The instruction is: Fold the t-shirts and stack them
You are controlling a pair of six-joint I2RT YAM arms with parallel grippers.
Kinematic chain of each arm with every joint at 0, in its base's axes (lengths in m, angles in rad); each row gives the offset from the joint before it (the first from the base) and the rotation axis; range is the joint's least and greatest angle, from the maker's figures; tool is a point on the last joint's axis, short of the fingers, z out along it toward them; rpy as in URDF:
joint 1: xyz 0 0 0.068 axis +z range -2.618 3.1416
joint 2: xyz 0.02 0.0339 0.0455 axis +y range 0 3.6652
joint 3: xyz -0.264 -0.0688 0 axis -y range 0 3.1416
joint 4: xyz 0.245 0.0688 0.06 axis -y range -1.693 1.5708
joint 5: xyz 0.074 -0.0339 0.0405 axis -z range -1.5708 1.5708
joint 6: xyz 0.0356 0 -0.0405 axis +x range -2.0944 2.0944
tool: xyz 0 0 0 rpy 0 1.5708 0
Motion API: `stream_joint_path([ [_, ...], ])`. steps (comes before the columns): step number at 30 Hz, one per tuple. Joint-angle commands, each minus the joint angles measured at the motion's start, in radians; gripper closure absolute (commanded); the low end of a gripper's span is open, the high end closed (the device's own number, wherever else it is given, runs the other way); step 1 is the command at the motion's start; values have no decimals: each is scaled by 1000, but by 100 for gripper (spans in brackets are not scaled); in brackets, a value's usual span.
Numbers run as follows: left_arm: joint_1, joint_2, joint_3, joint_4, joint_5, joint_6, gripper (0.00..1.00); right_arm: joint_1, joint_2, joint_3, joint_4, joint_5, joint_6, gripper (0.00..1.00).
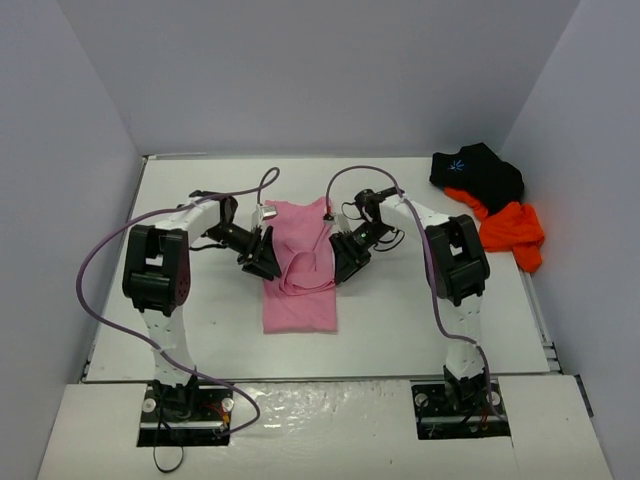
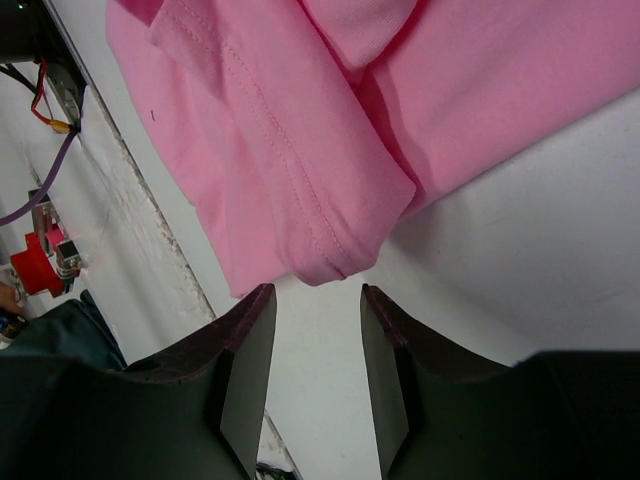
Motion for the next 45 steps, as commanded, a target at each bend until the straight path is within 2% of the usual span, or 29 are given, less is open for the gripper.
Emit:
stream_joint_path([
  [1,-48,-18,44,-106,-60,84,50,-9,-24,27,-40,5,-11,64],
  [13,-152,43,45,-201,-183,163,50,-10,-90,0,-7,58,-2,63],
  [27,-199,103,104,-186,-242,125,51,-9,-113,-14,9,61,6,64],
  [30,-206,83,103,-158,-285,98,54,-9,-118,-19,12,64,6,63],
  [38,-218,-17,59,-31,-462,10,54,3,-108,-14,17,68,12,63],
  [45,-226,-62,51,15,-530,-26,54,16,-143,-35,27,96,11,63],
])
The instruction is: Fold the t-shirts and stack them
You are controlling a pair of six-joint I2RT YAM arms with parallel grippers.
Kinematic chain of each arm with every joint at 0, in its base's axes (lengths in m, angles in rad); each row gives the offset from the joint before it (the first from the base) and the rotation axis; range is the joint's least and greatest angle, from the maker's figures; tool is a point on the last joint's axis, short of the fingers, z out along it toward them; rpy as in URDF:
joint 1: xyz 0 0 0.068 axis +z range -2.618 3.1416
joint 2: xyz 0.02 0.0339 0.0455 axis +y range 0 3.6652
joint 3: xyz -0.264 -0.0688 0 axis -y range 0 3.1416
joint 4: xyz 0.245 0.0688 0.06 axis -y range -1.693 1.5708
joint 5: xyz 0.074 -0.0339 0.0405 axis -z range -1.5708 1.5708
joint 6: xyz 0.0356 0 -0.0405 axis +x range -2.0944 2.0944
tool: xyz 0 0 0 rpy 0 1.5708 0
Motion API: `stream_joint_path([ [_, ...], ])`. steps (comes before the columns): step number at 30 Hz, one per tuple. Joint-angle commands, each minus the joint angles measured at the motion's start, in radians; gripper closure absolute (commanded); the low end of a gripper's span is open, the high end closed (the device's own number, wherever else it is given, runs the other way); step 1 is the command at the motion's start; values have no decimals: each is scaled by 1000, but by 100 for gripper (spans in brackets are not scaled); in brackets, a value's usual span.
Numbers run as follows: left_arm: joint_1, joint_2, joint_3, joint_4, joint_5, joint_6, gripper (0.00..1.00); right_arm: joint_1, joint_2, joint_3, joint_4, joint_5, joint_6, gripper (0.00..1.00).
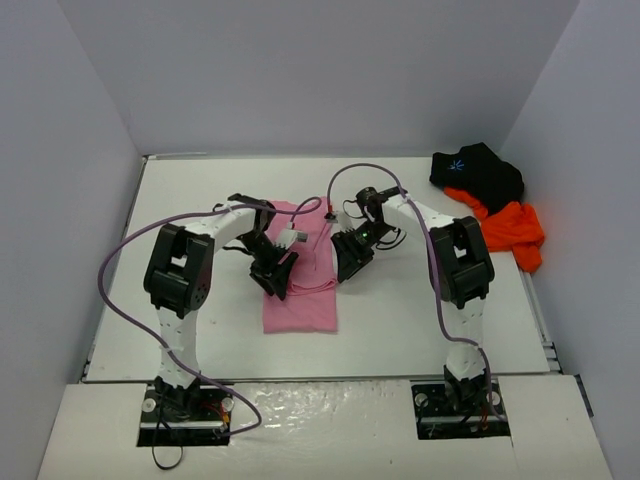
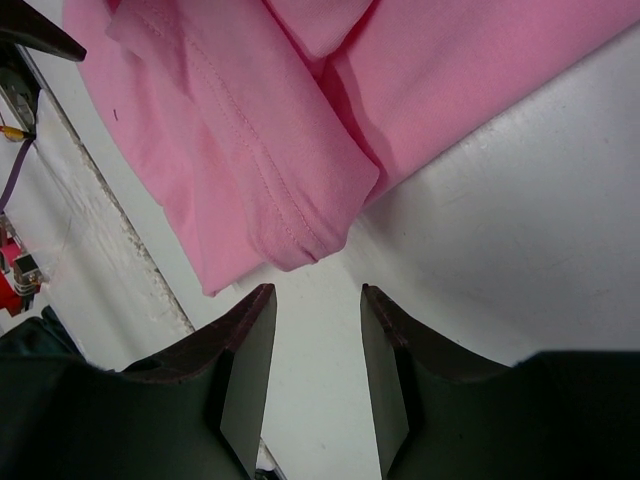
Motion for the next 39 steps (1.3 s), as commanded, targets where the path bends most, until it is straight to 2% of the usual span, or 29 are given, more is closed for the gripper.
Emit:
stream_joint_path([
  [1,-13,-112,-1,38,-75,-40,54,13,-101,-9,-7,14,5,63],
  [7,-41,-95,20,36,-111,-38,53,27,-90,0,-4,20,12,63],
  [16,-143,-52,77,37,-182,-38,53,47,-90,-3,-1,39,8,63],
  [23,-157,-17,107,43,-230,-45,55,49,-98,-9,4,50,8,63],
  [26,-157,-13,110,49,-243,-48,69,52,-99,-10,6,56,7,63],
  [29,-157,-9,116,50,-259,-52,95,54,-102,-12,6,58,6,63],
  [30,-155,-11,116,52,-275,-57,100,55,-102,-12,6,58,6,63],
  [39,-155,-32,139,56,-312,-59,100,63,-119,-19,10,65,1,63],
])
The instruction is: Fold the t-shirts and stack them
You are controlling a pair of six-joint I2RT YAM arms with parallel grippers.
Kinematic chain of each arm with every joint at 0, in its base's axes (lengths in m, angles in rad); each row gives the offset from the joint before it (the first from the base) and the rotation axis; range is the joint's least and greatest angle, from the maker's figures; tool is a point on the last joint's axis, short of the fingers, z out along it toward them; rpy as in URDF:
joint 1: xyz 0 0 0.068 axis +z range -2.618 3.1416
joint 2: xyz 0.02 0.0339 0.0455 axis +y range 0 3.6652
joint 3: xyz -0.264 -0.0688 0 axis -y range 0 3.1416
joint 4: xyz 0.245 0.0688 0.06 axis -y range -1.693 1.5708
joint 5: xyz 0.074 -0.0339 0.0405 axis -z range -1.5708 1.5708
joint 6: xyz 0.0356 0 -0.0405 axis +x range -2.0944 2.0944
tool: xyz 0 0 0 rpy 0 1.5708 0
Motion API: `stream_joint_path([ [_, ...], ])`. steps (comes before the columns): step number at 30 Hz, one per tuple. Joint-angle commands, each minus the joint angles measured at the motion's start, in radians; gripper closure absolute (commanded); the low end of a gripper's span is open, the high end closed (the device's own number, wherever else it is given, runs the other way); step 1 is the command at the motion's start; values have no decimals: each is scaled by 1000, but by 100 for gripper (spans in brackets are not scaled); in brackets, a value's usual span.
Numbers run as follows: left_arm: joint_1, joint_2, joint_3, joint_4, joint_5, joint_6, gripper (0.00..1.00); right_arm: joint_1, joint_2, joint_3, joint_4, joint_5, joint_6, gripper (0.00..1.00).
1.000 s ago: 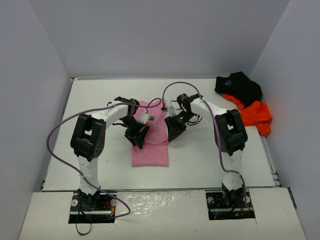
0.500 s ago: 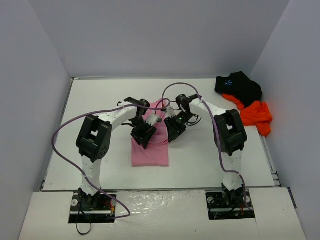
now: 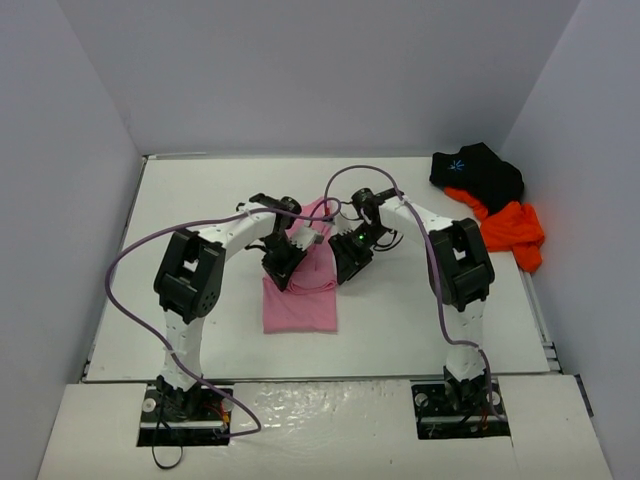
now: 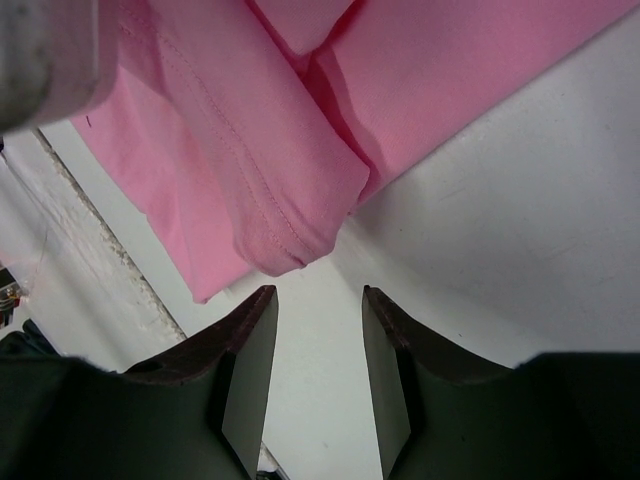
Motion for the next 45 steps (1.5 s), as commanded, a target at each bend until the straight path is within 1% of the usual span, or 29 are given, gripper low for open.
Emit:
stream_joint_path([
  [1,-13,-38,74,-2,-47,-1,100,31,-98,-5,-5,-11,-40,63],
  [5,-8,-96,117,-8,-73,9,100,34,-101,-5,-5,-7,-43,63],
  [8,6,-102,215,-36,-70,13,100,39,-101,3,-5,-1,-41,63],
  [11,30,-65,292,-74,-46,7,100,46,-117,8,-5,6,-50,64],
  [16,83,15,346,-71,-2,-24,100,77,-154,0,-5,18,-76,63],
  [18,101,58,363,-76,1,-26,100,112,-158,1,-3,36,-82,63],
  [23,136,119,354,-51,7,-37,100,173,-152,27,-7,72,-91,63],
  [31,174,133,328,-32,41,-31,100,279,-156,26,-39,92,-120,63],
  [36,179,119,304,-17,62,-25,100,286,-87,76,-24,130,-98,70],
  [38,180,91,275,5,70,-22,94,283,-44,115,9,196,-67,77],
  [40,182,54,256,18,66,-23,77,281,-21,139,42,265,-63,77],
  [41,182,40,249,20,66,-23,68,281,-7,154,55,294,-59,78],
  [43,184,17,239,21,66,-24,47,283,26,190,71,333,-52,78],
  [45,186,-23,228,33,52,-25,30,288,53,216,75,353,-51,78],
])
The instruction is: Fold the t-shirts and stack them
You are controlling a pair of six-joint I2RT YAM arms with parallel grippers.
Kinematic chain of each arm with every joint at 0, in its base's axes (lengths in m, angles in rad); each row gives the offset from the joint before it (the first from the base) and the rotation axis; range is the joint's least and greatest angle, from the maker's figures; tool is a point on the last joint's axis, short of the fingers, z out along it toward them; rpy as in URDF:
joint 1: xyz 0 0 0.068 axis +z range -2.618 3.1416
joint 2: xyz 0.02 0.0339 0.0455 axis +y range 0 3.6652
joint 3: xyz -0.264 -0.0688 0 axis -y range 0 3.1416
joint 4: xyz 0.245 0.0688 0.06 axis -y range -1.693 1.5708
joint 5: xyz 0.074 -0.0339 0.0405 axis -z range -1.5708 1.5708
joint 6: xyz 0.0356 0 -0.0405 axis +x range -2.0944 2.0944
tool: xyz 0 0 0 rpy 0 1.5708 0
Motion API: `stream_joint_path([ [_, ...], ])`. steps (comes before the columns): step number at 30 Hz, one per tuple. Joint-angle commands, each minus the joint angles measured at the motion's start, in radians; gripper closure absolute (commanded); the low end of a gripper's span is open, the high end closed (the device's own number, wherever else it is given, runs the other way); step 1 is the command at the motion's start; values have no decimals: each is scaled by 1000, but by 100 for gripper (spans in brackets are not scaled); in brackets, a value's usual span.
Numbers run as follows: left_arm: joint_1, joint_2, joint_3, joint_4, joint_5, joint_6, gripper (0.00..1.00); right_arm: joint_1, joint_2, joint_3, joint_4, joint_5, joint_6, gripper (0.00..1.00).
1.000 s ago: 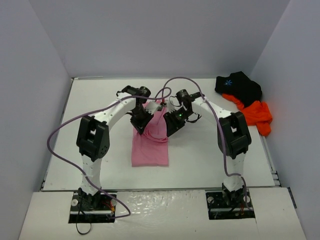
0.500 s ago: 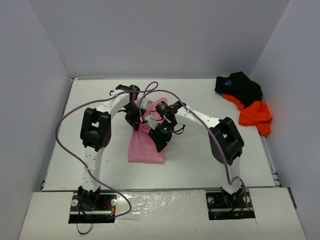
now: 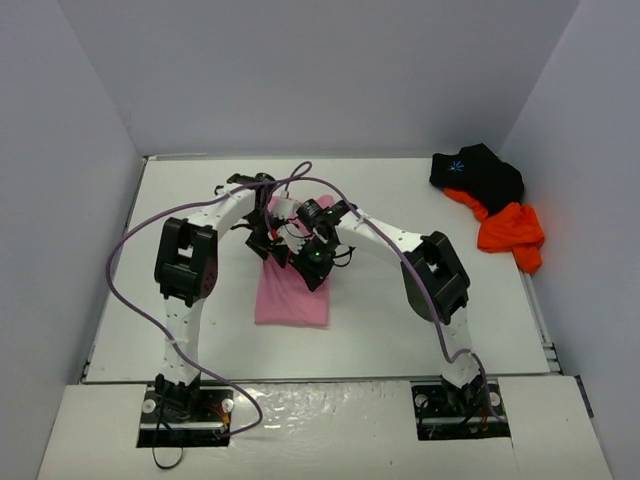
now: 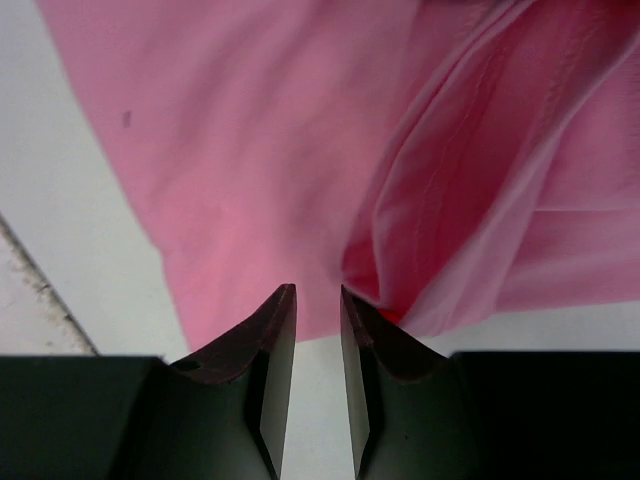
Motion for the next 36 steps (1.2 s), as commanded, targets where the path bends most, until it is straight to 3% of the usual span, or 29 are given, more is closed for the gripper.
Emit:
stream_joint_path([
  [1,8,-189,-3,37,-21,7,19,5,47,87,49,117,25,78],
  [8,52,-288,-21,40,-11,7,14,19,92,95,108,254,33,80],
  [17,94,-357,-60,56,-1,13,13,-6,106,160,245,649,15,80],
  [21,103,-383,-83,58,19,21,13,-12,64,138,231,619,7,80],
  [26,110,-425,-101,62,28,27,17,-1,-93,0,216,562,28,80],
  [31,180,-423,-95,110,-42,-61,22,9,-233,-109,173,446,11,80],
  [36,249,-384,-60,118,-116,-128,24,16,-258,-180,135,388,-6,80],
])
